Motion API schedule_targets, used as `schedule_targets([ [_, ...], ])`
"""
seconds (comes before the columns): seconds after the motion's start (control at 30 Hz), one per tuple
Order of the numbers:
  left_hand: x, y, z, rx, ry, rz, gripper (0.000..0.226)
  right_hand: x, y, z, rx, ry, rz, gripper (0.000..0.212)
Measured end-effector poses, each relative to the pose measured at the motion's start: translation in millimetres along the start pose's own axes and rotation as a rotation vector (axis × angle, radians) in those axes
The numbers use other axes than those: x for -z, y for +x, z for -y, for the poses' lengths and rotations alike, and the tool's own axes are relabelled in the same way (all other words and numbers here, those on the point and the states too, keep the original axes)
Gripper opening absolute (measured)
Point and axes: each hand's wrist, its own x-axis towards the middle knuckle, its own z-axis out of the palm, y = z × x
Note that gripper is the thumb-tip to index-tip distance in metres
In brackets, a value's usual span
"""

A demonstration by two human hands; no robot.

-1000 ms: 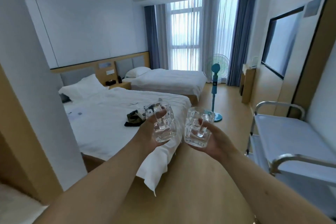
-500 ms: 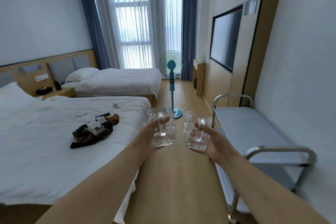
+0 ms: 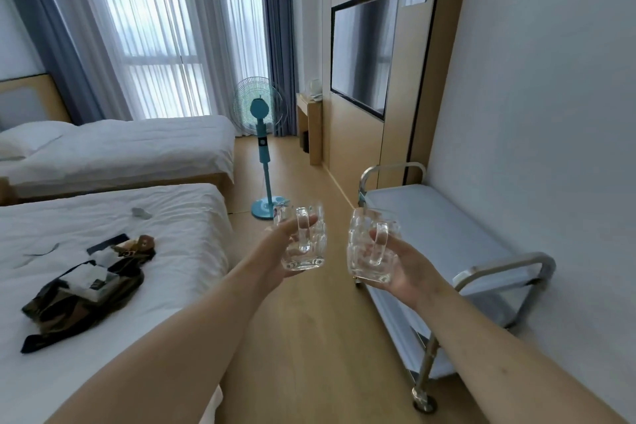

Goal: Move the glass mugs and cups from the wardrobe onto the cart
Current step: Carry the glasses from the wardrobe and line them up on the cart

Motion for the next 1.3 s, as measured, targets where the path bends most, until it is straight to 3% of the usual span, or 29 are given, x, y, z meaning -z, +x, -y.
schedule_targets([
  [0.1, 6.0, 26.4, -3.1, 0.022, 0.023, 0.0, 0.079, 4.6, 25.1, -0.4, -0.01, 0.014, -0.022, 0.001],
  [0.3, 18.3, 87.7, -13.9, 0.027, 0.043, -0.015, 0.075, 14.2, 91.0, 7.7, -0.031, 0.046, -0.015, 0.008],
  [0.5, 24.4, 170.7, -37.0, 0.016, 0.073, -0.036, 0.077, 25.1, 181.5, 31.0, 0.004, 0.014, -0.015, 0.034],
  [0.8, 20.8, 305.4, -65.4, 0.06, 0.1, -0.066, 0.066, 54.9, 307.7, 76.8, -0.038, 0.011, -0.031, 0.017],
  [0.93, 18.8, 352.7, -73.9, 0.075, 0.105, -0.058, 0.066, 66.3, 346.5, 92.7, -0.044, -0.003, -0.041, 0.043],
  [1.17, 15.9, 437.3, -89.6, 0.134, 0.119, -0.021, 0.072, 87.4, 409.9, 110.0, -0.007, 0.005, -0.078, 0.056],
  [1.3, 13.9, 497.5, -100.5, 0.156, 0.153, 0.057, 0.084, 105.5, 453.5, 118.5, 0.051, 0.046, -0.154, 0.03],
])
